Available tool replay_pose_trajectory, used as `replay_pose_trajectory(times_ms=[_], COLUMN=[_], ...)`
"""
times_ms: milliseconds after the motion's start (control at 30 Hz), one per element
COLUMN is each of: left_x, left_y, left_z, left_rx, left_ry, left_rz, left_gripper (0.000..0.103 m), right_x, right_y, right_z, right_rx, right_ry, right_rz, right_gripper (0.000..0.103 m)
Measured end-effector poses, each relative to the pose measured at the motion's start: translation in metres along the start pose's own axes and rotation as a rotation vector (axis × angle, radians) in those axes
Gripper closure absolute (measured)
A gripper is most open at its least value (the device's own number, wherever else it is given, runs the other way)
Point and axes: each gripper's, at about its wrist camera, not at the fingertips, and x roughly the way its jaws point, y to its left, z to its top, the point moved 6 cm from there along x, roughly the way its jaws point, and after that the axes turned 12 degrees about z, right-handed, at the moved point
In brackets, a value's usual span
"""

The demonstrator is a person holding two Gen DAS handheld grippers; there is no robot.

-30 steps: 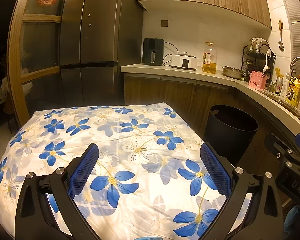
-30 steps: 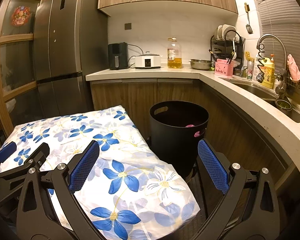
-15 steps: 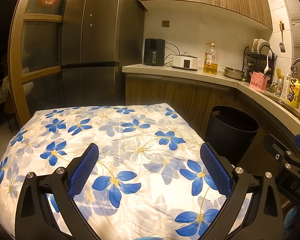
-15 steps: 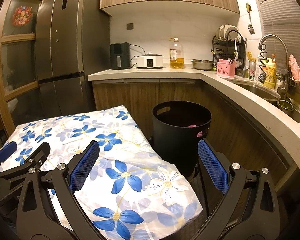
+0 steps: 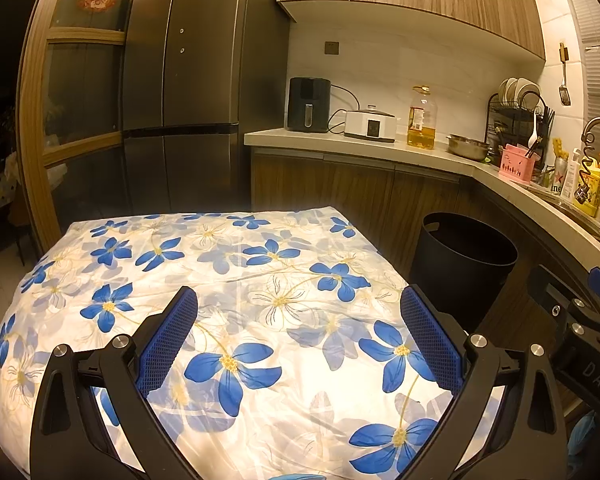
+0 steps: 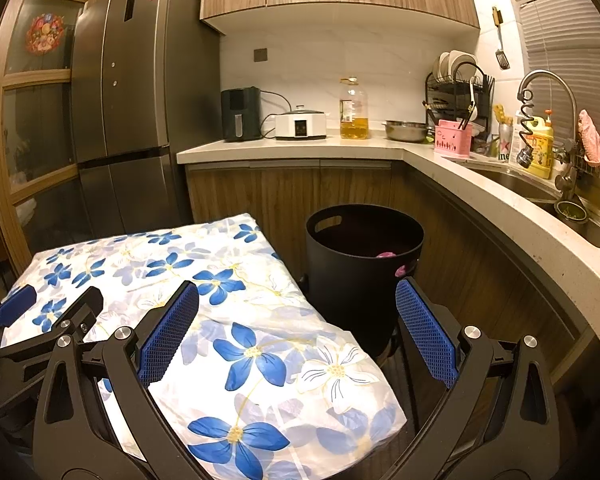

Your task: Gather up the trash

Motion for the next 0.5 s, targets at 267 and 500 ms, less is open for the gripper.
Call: replay_pose_trajectory(times_ms=[267,500], left_x=[-0.0005,-0.0007], left_y=[-0.0012,-0.001], left_z=[0.0015,0.0013], left_rx=[0.002,0.0], left_ry=[-0.002,-0.002], left_rz=[0.0,-0.001], left_gripper=[0.006,0.006], right_x=[-0.0003,-0.0002], right_y=[-0.0002,0.0], right_z=[0.0003,0.0012], right_rx=[0.0,0.001], right_ry=[-0.001,-0.002], right_rz=[0.002,0.003], right_gripper=[0.005,0.005])
